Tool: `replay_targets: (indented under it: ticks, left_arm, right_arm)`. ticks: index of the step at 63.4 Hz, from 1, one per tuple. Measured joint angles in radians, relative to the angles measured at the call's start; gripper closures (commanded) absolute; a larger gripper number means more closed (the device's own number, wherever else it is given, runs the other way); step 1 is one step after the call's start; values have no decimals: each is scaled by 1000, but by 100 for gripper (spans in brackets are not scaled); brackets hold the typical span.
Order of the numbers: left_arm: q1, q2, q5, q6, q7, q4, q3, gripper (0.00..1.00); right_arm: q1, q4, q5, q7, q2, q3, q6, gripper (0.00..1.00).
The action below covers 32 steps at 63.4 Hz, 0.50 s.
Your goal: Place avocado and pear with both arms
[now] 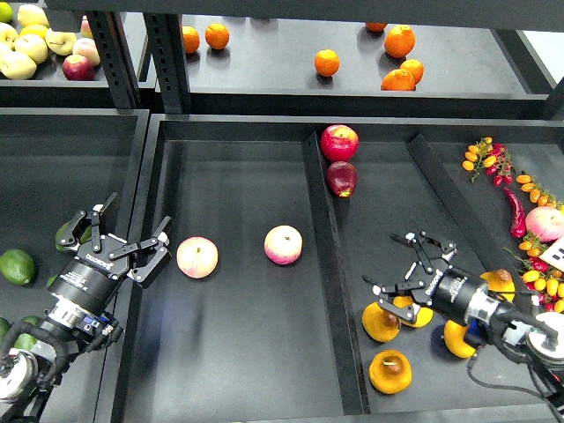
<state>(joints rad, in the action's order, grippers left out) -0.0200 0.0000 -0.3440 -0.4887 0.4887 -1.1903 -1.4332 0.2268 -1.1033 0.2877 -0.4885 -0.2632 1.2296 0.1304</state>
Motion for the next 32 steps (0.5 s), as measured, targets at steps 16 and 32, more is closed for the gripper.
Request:
replay_targets:
  ticks: [16,32]
  left_arm:
    - [-6,0,-1,0,0,-4,3,1]
    - [-21,0,34,0,0,6,4,1]
  right_arm:
    - [13,8,-3,0,162,182,-58,1]
    - [20,29,-12,0,262,354,-56,1]
